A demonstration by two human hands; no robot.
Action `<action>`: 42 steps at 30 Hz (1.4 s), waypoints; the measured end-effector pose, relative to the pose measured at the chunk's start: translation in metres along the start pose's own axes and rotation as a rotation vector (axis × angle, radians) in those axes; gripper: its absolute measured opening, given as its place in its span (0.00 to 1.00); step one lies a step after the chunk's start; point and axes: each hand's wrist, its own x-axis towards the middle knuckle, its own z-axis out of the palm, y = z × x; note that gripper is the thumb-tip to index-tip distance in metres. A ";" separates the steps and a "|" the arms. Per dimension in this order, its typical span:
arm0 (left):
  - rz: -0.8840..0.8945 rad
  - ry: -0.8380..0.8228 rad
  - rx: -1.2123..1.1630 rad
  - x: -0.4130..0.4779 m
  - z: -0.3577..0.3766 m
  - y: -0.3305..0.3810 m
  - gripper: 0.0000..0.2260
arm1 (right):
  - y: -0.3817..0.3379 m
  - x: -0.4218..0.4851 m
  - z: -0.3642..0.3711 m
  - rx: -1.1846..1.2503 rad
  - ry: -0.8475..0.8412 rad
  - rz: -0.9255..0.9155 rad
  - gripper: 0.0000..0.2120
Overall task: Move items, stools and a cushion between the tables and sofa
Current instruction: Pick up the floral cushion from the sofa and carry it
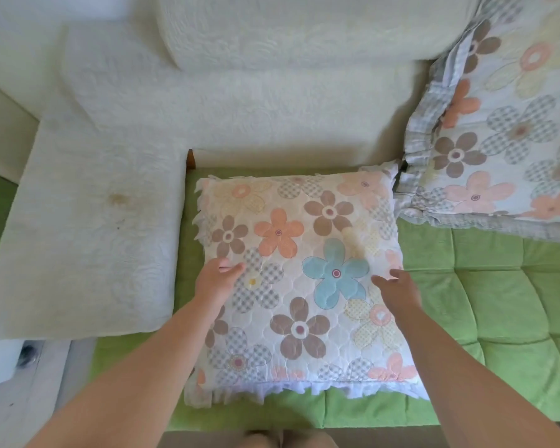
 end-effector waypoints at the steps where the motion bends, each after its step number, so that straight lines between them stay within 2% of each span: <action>1: -0.015 0.010 0.002 0.009 0.004 -0.004 0.26 | 0.003 0.009 0.002 -0.012 0.001 -0.001 0.28; 5: -0.033 0.014 0.044 0.046 0.022 -0.012 0.24 | 0.008 0.055 0.006 -0.077 0.058 -0.009 0.29; 7: -0.016 0.112 0.075 0.064 0.030 -0.017 0.23 | 0.010 0.078 0.011 -0.099 0.118 0.040 0.27; 10: 0.058 0.287 0.031 0.087 0.037 -0.030 0.15 | 0.016 0.103 0.017 -0.153 0.153 0.071 0.28; 13: 0.049 0.439 -0.003 0.103 0.042 -0.045 0.23 | 0.029 0.124 0.019 -0.156 0.141 0.048 0.32; 15: -0.072 0.478 -0.039 0.114 0.045 -0.054 0.23 | 0.036 0.138 0.019 -0.133 0.114 0.043 0.36; 16: -0.164 0.453 -0.062 0.118 0.046 -0.058 0.23 | 0.038 0.143 0.018 -0.115 0.091 0.047 0.38; 18: -0.307 0.323 -0.075 0.124 0.045 -0.068 0.31 | 0.041 0.151 0.016 -0.018 0.040 0.070 0.40; 21: -0.289 0.122 -0.206 0.134 0.033 -0.082 0.41 | 0.049 0.164 0.012 0.233 -0.093 0.197 0.39; 23: -0.272 -0.065 -0.365 0.140 0.026 -0.089 0.41 | 0.058 0.173 0.011 0.321 -0.219 0.223 0.34; 25: -0.250 -0.169 -0.457 0.146 0.025 -0.093 0.38 | 0.063 0.180 0.011 0.381 -0.311 0.206 0.30; 28: -0.207 -0.196 -0.539 0.148 0.026 -0.092 0.35 | 0.057 0.178 0.010 0.452 -0.366 0.196 0.28; 34: -0.180 -0.177 -0.497 0.119 0.011 -0.074 0.44 | 0.050 0.138 -0.010 0.451 -0.416 0.160 0.31; 39: -0.143 -0.162 -0.416 0.086 -0.014 -0.043 0.43 | 0.047 0.074 -0.048 0.460 -0.386 0.157 0.37; 42: -0.101 -0.203 -0.356 0.065 -0.024 -0.014 0.47 | 0.049 0.036 -0.073 0.552 -0.335 0.156 0.32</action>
